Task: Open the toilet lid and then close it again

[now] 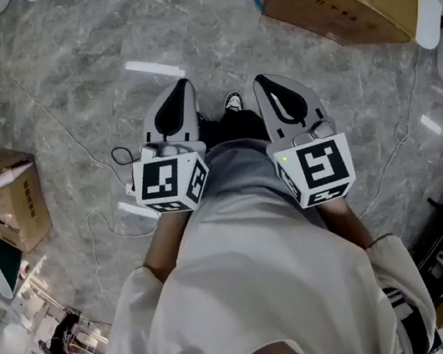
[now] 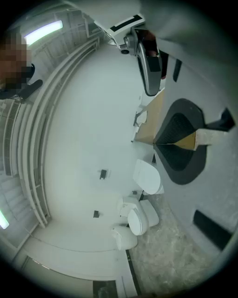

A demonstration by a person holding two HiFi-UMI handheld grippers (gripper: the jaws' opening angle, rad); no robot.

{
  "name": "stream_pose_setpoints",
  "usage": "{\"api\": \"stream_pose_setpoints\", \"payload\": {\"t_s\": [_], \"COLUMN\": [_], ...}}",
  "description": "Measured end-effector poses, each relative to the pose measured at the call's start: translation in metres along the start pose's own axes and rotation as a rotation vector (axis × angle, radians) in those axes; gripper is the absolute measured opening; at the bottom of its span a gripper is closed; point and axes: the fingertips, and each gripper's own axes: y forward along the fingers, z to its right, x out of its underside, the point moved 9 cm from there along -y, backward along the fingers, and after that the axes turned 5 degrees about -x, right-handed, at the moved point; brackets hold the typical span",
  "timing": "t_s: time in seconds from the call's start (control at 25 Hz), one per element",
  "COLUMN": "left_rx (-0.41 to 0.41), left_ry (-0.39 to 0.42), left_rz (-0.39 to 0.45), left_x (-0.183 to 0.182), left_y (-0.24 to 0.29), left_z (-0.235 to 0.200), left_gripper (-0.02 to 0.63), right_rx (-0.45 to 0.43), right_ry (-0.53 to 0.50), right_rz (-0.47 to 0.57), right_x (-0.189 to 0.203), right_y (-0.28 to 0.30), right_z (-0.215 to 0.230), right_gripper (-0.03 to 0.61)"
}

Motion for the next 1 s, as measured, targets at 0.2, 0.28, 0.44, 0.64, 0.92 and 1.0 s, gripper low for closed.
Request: {"api": "stream_pose_setpoints", "payload": {"t_s": [0.2,0.28,0.44,0.64,0.92,1.0], "left_rx": [-0.007,-0.018,-0.034,-0.036,-0.004,0.017], "left_ry": [0.006,0.001,-0.011,-0.023,-0.048,-0.040], "left_rz": [0.008,0.009,0.006,-0.005,-0.015,-0.015], "left_x": [-0.007,-0.008,-0.012,-0.012,-0.012,-0.016], "left_y": [-0.005,-0.006,-0.007,-0.009,0.008,0.014], "left_z": [-0.008,-0.010,-0.014,-0.020,-0.036,-0.042], "left_gripper": [0.008,0.008,0.008,0.008,0.008,0.008], "right_rx": [0.007,0.010,0.004,-0.009,-0.021,-0.023], "right_ry": [0.008,0.024,0.060,0.081,0.077,0.068], "right_rz": [0.007,0.005,0.005,-0.002,-0.013,-0.019], "right_x": [-0.004,-0.006,-0.008,-0.009,-0.020,-0.027], "right_y": [0.003,0.005,0.008,0.014,0.037,0.048], "right_z": [-0.007,-0.006,-0.003,-0.003,-0.001,-0.004], "right_gripper": [0.011,0.011,0.012,0.012,0.012,0.012]}}
